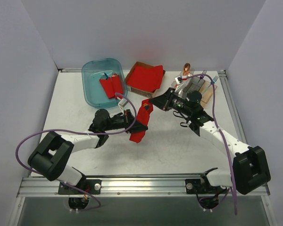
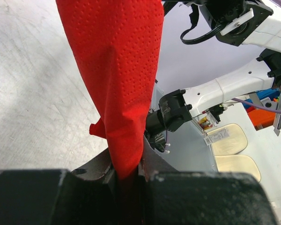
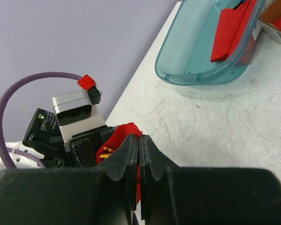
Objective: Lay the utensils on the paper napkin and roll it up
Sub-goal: Adjust the napkin.
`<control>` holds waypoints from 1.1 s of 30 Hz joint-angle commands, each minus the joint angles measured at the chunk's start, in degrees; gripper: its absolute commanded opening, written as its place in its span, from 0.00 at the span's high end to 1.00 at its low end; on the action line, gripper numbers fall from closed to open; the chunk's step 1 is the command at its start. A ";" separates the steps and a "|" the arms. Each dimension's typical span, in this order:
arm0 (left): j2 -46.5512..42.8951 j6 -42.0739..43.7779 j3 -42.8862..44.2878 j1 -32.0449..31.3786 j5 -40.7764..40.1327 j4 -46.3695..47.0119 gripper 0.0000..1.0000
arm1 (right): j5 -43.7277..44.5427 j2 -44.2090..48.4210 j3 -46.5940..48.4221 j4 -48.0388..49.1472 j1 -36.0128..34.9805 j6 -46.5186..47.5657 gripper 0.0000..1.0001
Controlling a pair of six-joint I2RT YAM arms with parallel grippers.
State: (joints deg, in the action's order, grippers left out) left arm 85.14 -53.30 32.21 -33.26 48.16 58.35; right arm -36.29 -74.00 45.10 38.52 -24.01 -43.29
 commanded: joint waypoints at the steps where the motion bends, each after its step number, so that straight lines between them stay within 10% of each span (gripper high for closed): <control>1: 0.72 1.27 2.51 -0.41 1.23 -0.69 0.98 | -1.41 0.17 4.20 3.06 0.28 1.45 1.00; 16: 0.99 2.41 1.46 -0.85 0.80 -1.75 0.98 | -0.89 -0.18 6.49 -0.20 2.12 2.95 1.00; 22: 0.46 2.32 1.28 -0.50 -0.87 -1.66 0.98 | -1.67 1.83 3.33 3.83 3.44 1.19 0.48; 25: 0.20 1.18 1.28 -0.14 -2.54 -0.25 0.98 | -3.52 3.15 -0.34 9.87 3.53 -0.83 0.02; 33: -0.15 -2.25 5.32 -0.23 -5.27 1.51 0.98 | -5.45 1.31 -7.83 24.48 1.78 -6.81 0.00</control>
State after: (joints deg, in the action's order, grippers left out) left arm 86.06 -54.08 33.85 -33.61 44.69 56.10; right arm -39.83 -72.51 38.39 51.68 -21.06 -47.42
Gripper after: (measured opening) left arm 0.186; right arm 0.994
